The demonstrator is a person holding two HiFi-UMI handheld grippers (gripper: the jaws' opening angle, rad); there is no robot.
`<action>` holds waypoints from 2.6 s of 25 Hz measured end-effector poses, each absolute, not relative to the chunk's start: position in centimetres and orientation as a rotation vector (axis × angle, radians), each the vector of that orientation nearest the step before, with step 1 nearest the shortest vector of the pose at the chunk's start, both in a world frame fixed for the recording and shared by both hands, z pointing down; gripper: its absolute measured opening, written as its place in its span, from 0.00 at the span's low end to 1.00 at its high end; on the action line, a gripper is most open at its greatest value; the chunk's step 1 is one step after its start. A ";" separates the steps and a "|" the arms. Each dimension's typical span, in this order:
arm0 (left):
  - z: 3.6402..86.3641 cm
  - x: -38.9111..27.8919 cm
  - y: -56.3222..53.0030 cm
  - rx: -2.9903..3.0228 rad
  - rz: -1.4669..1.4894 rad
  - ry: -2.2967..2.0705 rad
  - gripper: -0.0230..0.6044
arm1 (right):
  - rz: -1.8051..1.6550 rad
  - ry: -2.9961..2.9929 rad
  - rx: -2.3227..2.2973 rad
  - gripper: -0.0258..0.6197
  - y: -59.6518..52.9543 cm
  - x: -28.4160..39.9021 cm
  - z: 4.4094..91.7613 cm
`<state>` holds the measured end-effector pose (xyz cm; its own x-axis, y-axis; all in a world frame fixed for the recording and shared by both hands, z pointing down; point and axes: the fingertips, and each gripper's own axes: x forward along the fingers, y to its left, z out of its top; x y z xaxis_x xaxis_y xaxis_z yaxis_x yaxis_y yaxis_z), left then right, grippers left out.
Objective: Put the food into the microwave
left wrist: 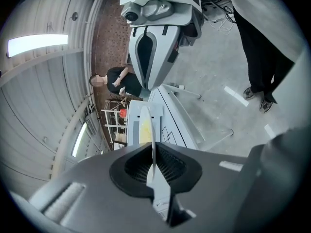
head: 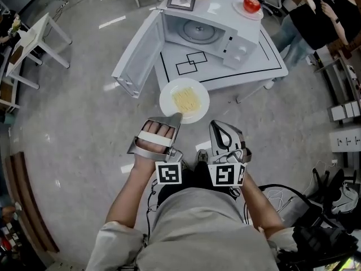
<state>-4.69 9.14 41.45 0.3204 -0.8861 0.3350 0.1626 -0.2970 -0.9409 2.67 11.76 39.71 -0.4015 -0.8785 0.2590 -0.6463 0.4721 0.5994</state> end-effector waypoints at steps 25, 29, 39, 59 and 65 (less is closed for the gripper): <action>44.4 0.9 -3.9 -1.486 -1.273 0.737 0.10 | -1.307 -1.575 0.682 0.08 -3.4 2.5 45.1; 45.0 0.4 -5.0 -1.522 -1.316 0.793 0.10 | -1.285 -1.592 0.679 0.08 -4.6 3.6 45.7; 45.7 -3.9 -8.5 -2.011 -1.163 1.320 0.05 | -1.084 -1.587 0.762 0.09 -8.8 6.4 47.7; 52.0 -5.5 -14.9 -2.771 -0.697 1.547 0.05 | -0.883 -1.482 0.862 0.09 -19.6 3.1 50.6; 53.0 -6.0 -16.5 -2.808 -0.660 1.523 0.05 | -0.827 -1.443 0.862 0.09 -23.2 2.8 52.4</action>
